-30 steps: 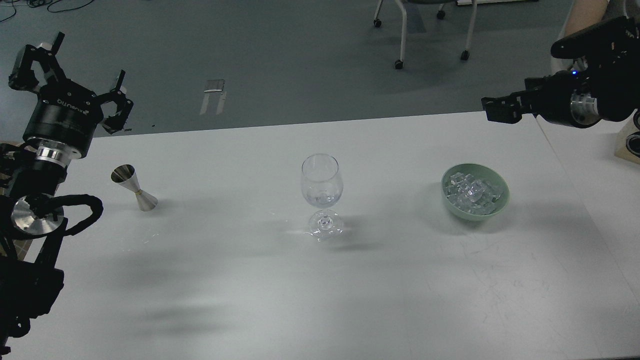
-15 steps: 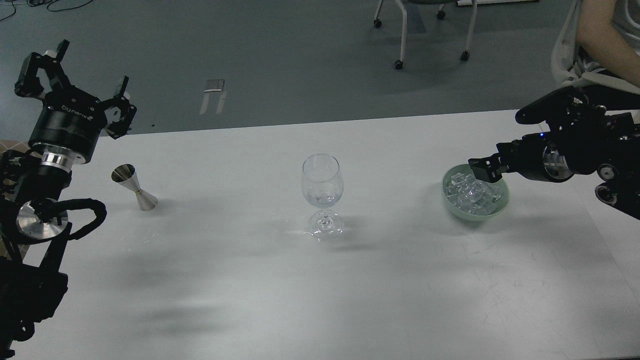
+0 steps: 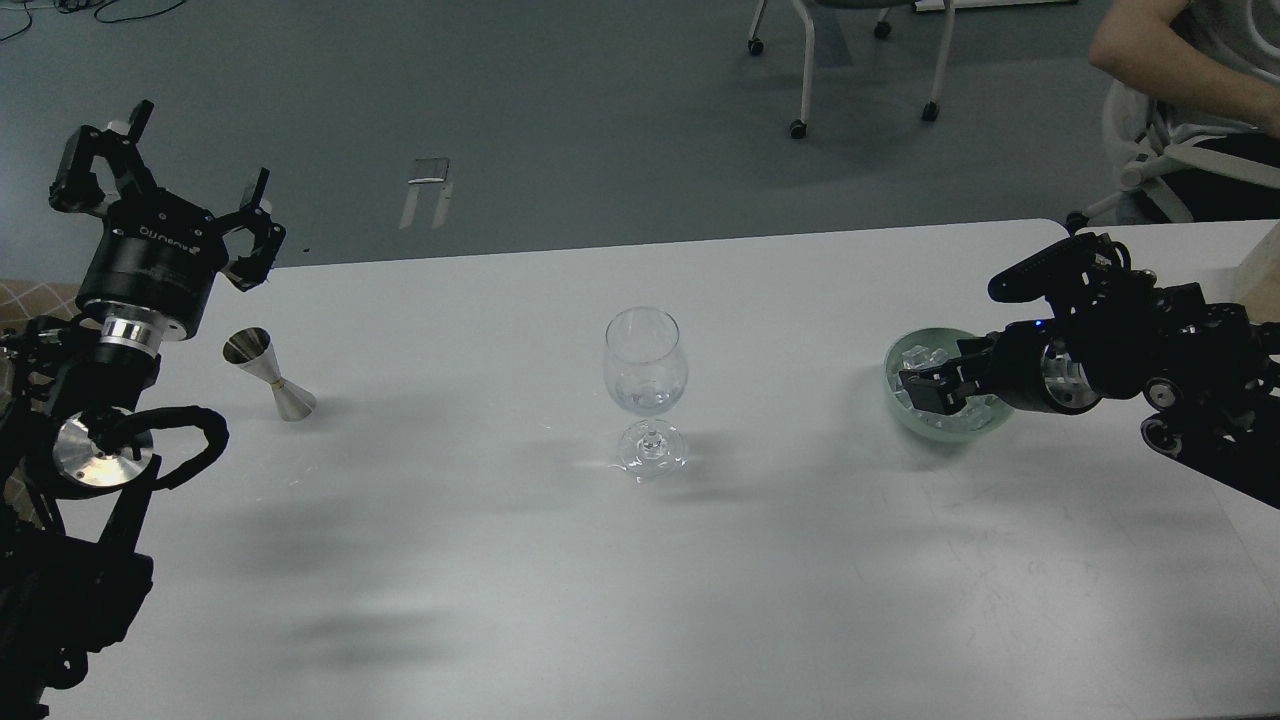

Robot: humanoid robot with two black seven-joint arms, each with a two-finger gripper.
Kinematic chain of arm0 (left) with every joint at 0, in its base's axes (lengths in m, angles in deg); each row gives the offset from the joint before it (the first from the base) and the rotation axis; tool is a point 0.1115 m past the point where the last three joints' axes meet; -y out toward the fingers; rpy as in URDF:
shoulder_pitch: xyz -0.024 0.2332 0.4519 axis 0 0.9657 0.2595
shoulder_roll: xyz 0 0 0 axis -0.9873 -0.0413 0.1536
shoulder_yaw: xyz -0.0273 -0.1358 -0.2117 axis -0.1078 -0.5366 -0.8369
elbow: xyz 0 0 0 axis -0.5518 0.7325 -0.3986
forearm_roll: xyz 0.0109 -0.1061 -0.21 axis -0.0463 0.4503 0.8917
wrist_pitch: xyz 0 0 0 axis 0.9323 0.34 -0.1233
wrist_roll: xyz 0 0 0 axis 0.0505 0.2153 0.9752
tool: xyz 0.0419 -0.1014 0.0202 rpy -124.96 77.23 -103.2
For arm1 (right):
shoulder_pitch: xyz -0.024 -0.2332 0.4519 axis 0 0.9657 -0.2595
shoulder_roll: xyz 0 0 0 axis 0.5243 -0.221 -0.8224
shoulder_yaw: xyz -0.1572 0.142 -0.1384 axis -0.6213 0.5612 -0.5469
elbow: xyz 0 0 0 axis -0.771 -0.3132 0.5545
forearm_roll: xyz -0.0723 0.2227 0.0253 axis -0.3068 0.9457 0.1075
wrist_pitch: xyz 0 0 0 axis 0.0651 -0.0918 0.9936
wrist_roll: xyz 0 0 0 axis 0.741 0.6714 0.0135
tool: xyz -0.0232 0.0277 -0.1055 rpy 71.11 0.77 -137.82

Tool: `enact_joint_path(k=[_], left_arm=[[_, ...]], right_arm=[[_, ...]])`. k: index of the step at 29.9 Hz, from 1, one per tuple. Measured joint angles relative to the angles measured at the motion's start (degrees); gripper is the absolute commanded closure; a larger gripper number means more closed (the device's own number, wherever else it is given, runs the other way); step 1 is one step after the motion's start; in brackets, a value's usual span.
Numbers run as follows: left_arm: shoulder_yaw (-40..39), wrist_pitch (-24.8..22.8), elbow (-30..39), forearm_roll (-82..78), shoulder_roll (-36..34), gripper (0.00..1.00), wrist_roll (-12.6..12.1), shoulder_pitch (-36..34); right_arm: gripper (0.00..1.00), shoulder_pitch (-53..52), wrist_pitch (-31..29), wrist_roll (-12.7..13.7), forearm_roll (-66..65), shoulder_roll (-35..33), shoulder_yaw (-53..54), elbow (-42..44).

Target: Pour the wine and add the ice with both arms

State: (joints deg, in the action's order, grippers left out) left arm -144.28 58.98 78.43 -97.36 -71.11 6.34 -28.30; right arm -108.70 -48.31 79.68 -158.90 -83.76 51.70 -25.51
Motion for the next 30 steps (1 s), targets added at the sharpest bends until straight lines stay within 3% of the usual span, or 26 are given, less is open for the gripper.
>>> enact_joint_path(k=[11, 30], left_arm=[[0.0, -0.2, -0.5, 0.2, 0.1, 0.02, 0.1, 0.4], [0.0, -0.2, -0.6, 0.2, 0.1, 0.02, 0.1, 0.4]], right_arm=[[0.24, 0.9, 0.0, 0.2, -0.2, 2.7, 0.0, 1.3], [0.23, -1.3, -0.3, 0.1, 0.5, 0.2, 0.9, 0.6]])
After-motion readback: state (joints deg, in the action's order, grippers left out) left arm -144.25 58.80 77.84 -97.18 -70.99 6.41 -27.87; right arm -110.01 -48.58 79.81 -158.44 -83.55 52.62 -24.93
